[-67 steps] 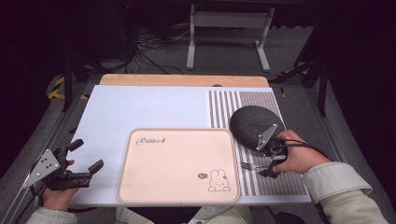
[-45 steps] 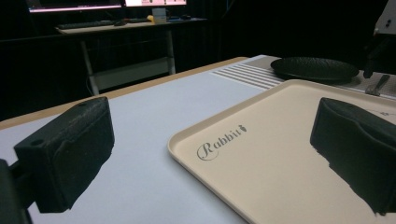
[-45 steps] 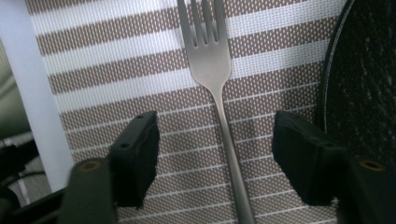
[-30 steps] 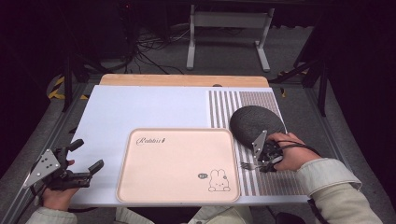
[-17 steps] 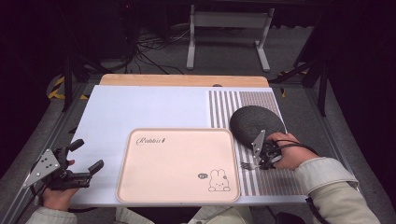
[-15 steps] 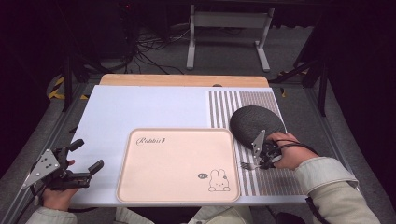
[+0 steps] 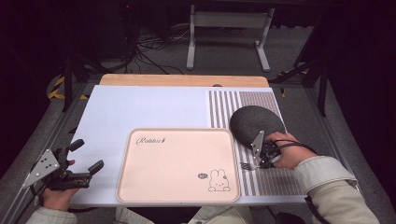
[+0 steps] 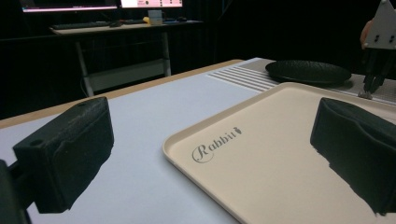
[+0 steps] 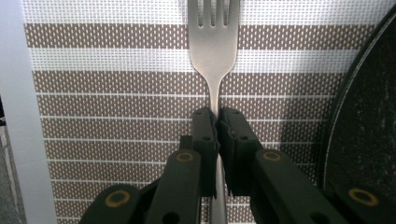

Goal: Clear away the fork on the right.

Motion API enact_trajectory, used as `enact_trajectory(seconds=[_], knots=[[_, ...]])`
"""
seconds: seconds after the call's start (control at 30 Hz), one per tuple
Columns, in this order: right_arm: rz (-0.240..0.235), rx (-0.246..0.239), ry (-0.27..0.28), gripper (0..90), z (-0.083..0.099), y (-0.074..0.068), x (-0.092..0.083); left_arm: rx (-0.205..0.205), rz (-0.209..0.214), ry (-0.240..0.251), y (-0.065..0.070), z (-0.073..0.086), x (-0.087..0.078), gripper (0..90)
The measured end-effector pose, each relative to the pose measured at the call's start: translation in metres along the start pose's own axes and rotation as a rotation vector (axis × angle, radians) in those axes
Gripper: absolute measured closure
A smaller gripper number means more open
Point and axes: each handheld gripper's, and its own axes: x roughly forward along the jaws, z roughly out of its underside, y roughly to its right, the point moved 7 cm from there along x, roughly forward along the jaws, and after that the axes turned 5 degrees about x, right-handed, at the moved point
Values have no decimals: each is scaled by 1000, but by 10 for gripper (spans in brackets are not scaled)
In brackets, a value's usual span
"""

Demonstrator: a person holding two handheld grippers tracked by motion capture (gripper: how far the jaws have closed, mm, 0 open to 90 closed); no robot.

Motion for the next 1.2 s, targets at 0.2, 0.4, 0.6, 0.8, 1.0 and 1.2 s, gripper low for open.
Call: enact_trajectory(seconds=[0.2,0.4,0.6,0.8,1.0,1.2], knots=[[8,-16,-6,856,-1,0,0,-2,0,4,0,0,0,3],[8,-10,-5,858,0,0,0,-3,1,2,0,0,0,3],[14,-6,-4,860,0,-1,0,-4,1,2,0,0,0,2],[18,-12,-4,860,0,-1,0,-5,1,2,0,0,0,2],[20,0,0,862,0,-2,0,-5,3,1,0,0,0,3],[27,21,23,863,0,-1,-10,-8,1,2,0,0,0,2]])
